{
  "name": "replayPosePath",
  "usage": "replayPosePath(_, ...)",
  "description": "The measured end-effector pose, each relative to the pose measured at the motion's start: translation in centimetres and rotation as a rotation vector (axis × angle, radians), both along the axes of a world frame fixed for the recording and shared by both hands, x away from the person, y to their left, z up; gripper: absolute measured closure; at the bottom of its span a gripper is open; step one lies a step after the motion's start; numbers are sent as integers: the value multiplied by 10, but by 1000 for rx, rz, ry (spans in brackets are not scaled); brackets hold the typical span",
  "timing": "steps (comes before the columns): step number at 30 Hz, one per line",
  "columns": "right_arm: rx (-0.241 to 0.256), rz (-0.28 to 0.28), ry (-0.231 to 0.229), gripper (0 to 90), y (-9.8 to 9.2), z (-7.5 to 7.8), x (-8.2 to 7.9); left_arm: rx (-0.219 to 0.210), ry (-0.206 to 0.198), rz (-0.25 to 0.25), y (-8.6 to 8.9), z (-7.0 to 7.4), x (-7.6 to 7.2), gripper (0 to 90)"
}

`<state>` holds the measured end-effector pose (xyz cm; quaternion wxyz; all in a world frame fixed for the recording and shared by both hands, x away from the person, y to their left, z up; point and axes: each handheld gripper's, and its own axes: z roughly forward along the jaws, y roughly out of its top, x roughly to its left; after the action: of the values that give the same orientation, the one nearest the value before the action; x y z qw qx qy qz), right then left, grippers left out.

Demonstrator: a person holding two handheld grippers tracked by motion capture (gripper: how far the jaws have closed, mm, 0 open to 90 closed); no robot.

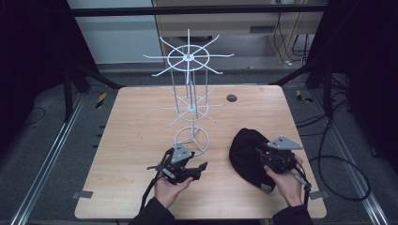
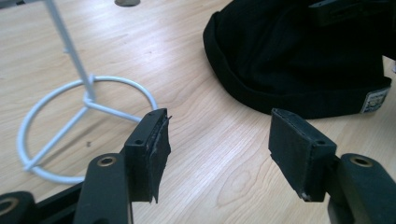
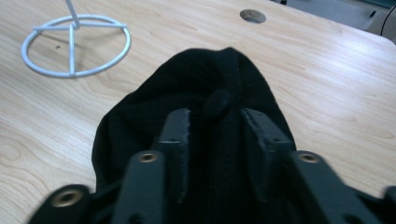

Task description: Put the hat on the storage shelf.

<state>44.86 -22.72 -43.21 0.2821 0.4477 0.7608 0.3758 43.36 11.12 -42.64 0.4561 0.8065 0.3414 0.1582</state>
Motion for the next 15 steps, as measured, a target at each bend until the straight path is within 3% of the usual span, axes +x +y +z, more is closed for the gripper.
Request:
replayPosePath(1, 15, -7, -19, 517, -3, 4, -1, -10, -3, 15, 12, 3, -3, 367)
replayPosePath(2, 15, -7, -19, 517, -3, 4, -1, -10, -3, 15, 12, 3, -3, 364)
replayPosePath(3, 35, -13, -40, 475, -9, 11, -2, -14, -15, 35, 26, 5, -6, 361)
replayPosePath(6, 56, -16, -35, 471, -13, 15, -3, -13, -19, 53, 41, 6, -9, 352)
replayPosePath(9, 44, -3, -1, 469, -15, 15, -3, 7, -28, 87, 63, 6, -12, 349)
replayPosePath(11, 25, 13, 52, 476, -15, 8, 1, 37, -33, 124, 86, 4, -12, 345)
replayPosePath(12, 25, 13, 52, 476, -15, 8, 1, 37, -33, 124, 86, 4, -12, 344)
replayPosePath(13, 10, 25, 92, 488, -14, 3, 5, 32, -27, 147, 100, 2, -13, 343)
replayPosePath(14, 10, 25, 92, 488, -14, 3, 5, 32, -27, 147, 100, 2, -13, 341)
replayPosePath(15, -11, 25, 117, 506, -12, -1, 8, 35, -27, 174, 115, -1, -13, 341)
